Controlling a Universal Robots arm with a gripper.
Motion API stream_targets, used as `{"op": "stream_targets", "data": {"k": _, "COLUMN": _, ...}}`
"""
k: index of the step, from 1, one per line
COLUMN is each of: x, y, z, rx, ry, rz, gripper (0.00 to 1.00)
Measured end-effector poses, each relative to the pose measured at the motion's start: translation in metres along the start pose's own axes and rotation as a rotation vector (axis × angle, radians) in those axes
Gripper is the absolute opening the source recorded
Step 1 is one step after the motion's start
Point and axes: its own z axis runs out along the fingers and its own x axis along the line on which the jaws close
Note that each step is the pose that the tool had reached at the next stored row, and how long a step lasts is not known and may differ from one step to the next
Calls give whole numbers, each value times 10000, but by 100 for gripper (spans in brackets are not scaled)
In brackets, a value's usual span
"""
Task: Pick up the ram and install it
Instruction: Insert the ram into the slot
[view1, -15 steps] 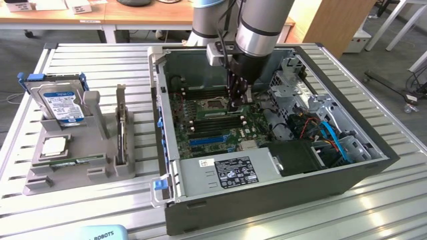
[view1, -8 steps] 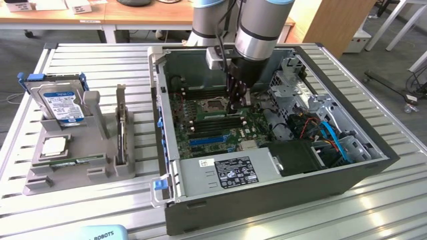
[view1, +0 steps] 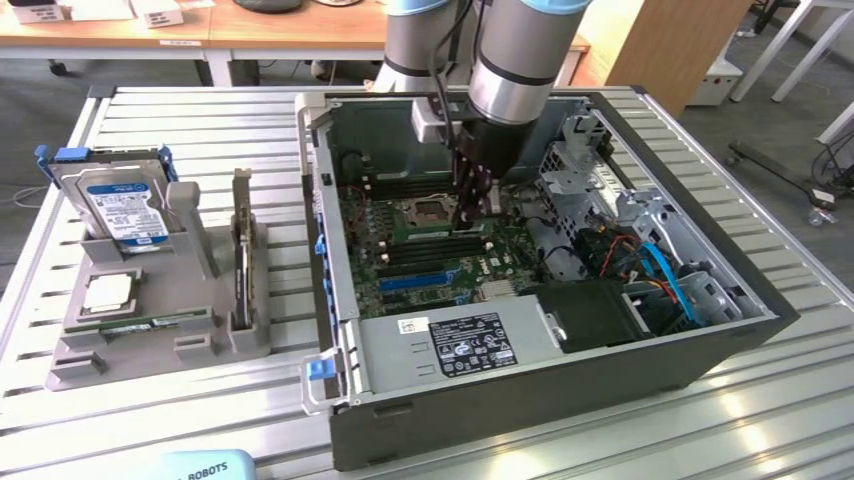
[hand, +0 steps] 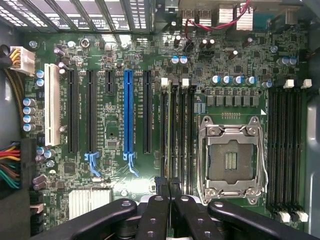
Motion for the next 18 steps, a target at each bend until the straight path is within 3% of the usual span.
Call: {"op": "stream_targets", "data": {"k": 18, "x": 3, "y": -3, "z": 88, "rx": -4, "ry": 10, "rz": -96, "gripper": 12}}
